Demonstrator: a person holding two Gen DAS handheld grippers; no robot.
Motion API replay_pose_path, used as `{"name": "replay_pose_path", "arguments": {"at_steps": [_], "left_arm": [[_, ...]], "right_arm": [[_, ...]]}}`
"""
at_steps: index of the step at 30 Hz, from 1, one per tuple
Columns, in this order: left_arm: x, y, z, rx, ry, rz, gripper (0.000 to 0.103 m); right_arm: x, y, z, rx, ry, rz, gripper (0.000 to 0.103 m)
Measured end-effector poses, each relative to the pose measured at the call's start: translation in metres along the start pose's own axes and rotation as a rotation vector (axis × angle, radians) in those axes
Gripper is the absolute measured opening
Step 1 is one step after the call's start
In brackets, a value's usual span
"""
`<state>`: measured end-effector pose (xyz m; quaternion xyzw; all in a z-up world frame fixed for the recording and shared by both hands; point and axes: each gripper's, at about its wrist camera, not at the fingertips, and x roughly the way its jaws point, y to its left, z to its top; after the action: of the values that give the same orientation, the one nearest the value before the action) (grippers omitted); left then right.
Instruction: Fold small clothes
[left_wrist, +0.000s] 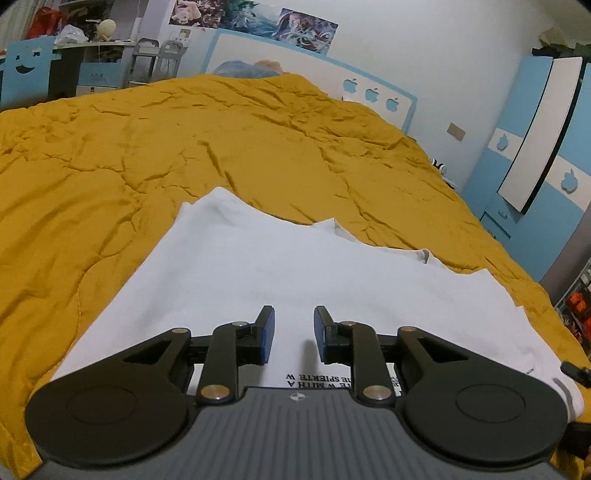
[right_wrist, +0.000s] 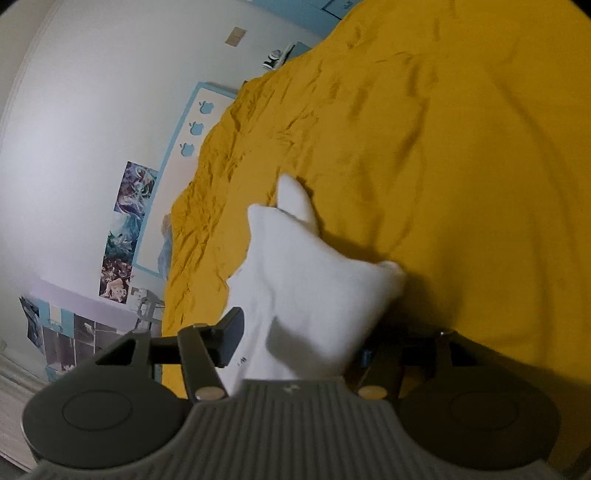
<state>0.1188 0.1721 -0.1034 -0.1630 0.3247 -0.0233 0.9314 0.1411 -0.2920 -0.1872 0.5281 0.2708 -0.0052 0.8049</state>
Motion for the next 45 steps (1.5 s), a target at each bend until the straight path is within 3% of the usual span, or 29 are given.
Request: {"name": "replay_pose_path", "arguments": {"at_steps": [6,8,10,12,20,27,31,35,38,40,42,43,45], "left_arm": [[0.001,-0.004,-0.005,0.009,0.013,-0.002,0.026],[0.000,-0.005,-0.006,0.014,0.015,0.001,0.026],[-0.001,-0.007,-0.006,0.018,0.012,-0.001,0.026],[-0.001,-0.009,-0.006,0.024,0.009,-0.002,0.026],[-0.001,-0.015,-0.007,0.047,0.016,-0.003,0.026],[-0.001,-0.031,-0.010,0.107,0.013,-0.024,0.027],[-0.002,-0.040,-0.011,0.109,0.024,-0.028,0.027],[-0.001,-0.056,-0.007,0.115,0.026,-0.062,0.027],[0.008,-0.072,-0.009,0.028,0.067,-0.063,0.026],[0.014,-0.084,-0.013,-0.002,0.088,-0.116,0.011],[0.018,-0.098,-0.020,0.015,0.063,-0.157,0.006],[0.020,-0.105,-0.025,0.034,0.041,-0.153,0.001],[0.027,-0.118,-0.033,0.077,0.026,-0.119,0.000]], "right_arm": [[0.016,0.007,-0.002,-0.029,-0.032,-0.004,0.054],[0.018,0.002,0.000,0.003,-0.044,-0.006,0.043],[0.017,-0.001,-0.001,0.017,-0.051,-0.018,0.019],[0.016,-0.006,-0.001,0.033,-0.045,-0.017,0.015],[0.011,-0.009,0.001,0.035,-0.037,0.003,0.013],[0.016,-0.022,0.006,0.112,-0.005,0.030,0.024],[0.015,-0.022,0.005,0.111,-0.019,0.027,0.013],[0.012,-0.021,0.004,0.095,-0.027,0.037,0.012],[0.012,-0.022,0.005,0.089,-0.022,0.038,0.012],[0.011,-0.024,0.007,0.093,-0.015,0.045,0.012],[0.011,-0.026,0.007,0.095,-0.011,0.051,0.012],[0.010,-0.022,0.008,0.094,-0.009,0.051,0.012],[0.010,-0.024,0.009,0.092,-0.005,0.055,0.012]]}}
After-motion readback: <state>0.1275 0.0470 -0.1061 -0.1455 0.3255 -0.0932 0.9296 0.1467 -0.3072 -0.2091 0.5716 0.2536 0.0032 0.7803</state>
